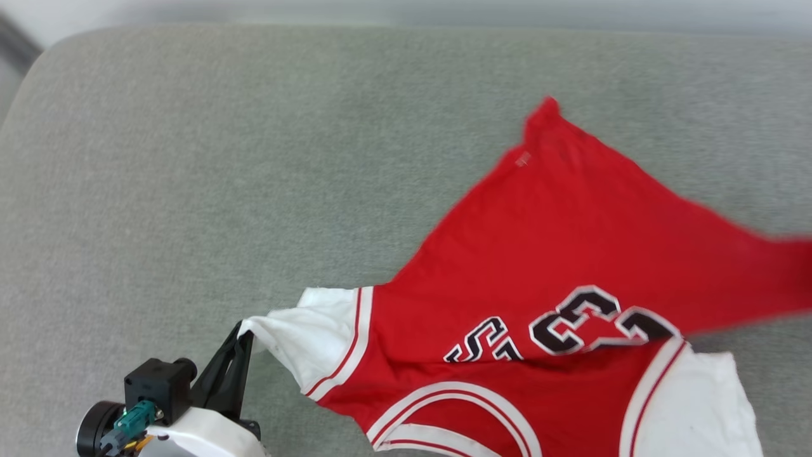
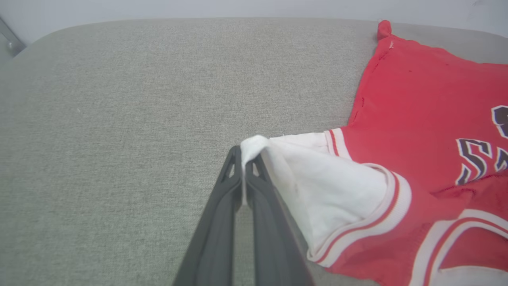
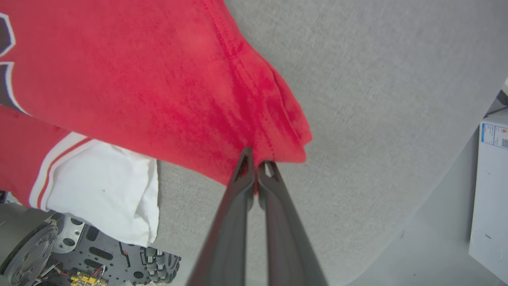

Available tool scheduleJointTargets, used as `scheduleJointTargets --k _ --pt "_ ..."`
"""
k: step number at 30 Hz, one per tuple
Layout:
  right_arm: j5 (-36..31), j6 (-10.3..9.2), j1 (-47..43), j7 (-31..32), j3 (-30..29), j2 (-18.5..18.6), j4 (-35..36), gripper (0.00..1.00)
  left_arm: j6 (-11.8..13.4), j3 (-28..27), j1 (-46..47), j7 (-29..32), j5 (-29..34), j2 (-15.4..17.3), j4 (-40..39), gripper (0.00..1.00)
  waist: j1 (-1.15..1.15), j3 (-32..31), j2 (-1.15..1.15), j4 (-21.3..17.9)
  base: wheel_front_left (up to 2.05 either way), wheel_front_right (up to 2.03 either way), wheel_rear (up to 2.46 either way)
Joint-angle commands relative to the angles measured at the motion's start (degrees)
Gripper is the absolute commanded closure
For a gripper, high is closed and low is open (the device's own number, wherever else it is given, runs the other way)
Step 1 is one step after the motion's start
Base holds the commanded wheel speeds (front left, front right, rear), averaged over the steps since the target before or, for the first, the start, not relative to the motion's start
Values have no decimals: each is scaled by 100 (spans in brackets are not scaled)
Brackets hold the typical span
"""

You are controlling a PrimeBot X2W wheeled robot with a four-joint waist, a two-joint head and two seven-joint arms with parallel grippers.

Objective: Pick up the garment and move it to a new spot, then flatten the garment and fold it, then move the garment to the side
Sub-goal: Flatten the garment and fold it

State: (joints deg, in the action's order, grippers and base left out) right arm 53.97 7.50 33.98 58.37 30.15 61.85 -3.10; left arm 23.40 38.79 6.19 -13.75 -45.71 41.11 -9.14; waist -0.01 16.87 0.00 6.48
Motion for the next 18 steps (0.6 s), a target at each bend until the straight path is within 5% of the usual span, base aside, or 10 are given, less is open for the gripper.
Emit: scheduleJointTargets --k 1,8,18 --pt "33 -2 -246 -61 -13 34 12 100 33 -6 -67 1 -35 25 -10 100 1 -139 0 -145 0 0 0" --pt "207 -3 -2214 -559 -151 100 -170 100 67 33 -165 49 -44 75 -59 100 1 -263 0 -234 0 0 0" --pt "54 -2 -3335 -1216 -683 -713 -560 100 142 41 -236 81 -51 100 -77 100 1 -278 0 -321 0 0 0"
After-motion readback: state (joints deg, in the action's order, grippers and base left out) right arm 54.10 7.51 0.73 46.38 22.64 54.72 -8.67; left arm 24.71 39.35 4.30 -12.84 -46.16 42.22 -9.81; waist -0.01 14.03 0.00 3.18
